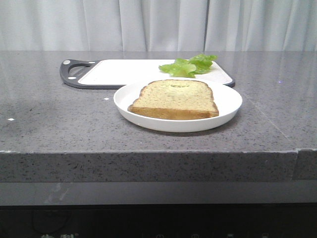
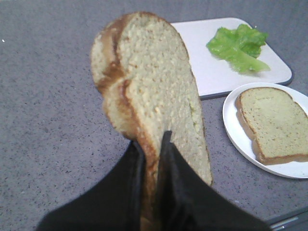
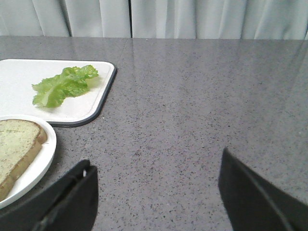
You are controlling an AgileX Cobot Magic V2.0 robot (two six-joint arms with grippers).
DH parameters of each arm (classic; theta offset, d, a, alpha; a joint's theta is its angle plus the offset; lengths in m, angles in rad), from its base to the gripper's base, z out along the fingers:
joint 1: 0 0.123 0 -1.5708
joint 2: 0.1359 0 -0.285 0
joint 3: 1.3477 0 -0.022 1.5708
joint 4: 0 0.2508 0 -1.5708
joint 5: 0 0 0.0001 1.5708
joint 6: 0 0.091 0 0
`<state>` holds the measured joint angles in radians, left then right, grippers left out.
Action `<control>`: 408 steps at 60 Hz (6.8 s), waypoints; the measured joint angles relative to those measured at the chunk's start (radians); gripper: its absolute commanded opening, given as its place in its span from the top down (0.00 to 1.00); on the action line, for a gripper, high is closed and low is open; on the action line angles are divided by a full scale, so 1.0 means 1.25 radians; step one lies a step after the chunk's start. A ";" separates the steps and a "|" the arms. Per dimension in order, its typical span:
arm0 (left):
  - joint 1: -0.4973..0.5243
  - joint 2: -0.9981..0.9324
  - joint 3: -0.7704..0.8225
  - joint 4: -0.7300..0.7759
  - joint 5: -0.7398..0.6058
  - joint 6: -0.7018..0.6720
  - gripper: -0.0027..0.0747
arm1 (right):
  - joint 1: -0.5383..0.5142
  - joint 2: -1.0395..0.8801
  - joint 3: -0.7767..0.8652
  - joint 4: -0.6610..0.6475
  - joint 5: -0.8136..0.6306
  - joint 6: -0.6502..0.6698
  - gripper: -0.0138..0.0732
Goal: Left arm grabs bread, right arm adds lettuce
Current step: 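Lift the top bread slice off the plate with the left gripper, then move the right gripper down to the lettuce leaf on the cutting board, then grasp the lettuce leaf with the right gripper and lift it, then carry the lettuce over the bread on the plate and lower it, then open the right gripper to release the lettuce and withdraw upward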
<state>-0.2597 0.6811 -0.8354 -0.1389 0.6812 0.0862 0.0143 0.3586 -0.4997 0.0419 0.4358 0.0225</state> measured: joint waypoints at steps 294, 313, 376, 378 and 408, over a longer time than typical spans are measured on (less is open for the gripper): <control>0.000 -0.268 0.211 0.008 -0.135 0.000 0.99 | 0.163 1.355 -1.451 0.267 0.654 -0.305 0.91; 0.000 -0.268 0.211 0.008 -0.135 0.000 0.99 | 0.226 1.200 -1.192 0.267 0.654 -0.291 0.91; 0.000 -0.268 0.212 0.008 -0.134 0.000 0.99 | 0.330 0.944 -0.500 0.304 0.054 -0.273 0.90; 0.000 -0.268 0.213 0.008 -0.134 0.000 0.99 | 0.330 0.951 -0.500 0.304 0.054 -0.273 0.90; 0.000 -0.268 0.227 0.008 -0.134 0.000 0.99 | 0.330 0.982 -0.500 0.324 0.055 -0.270 0.34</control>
<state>-0.2597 0.3455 -0.5515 -0.1291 0.5137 0.0862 0.4270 1.5860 -1.1247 0.4475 0.5048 -0.3154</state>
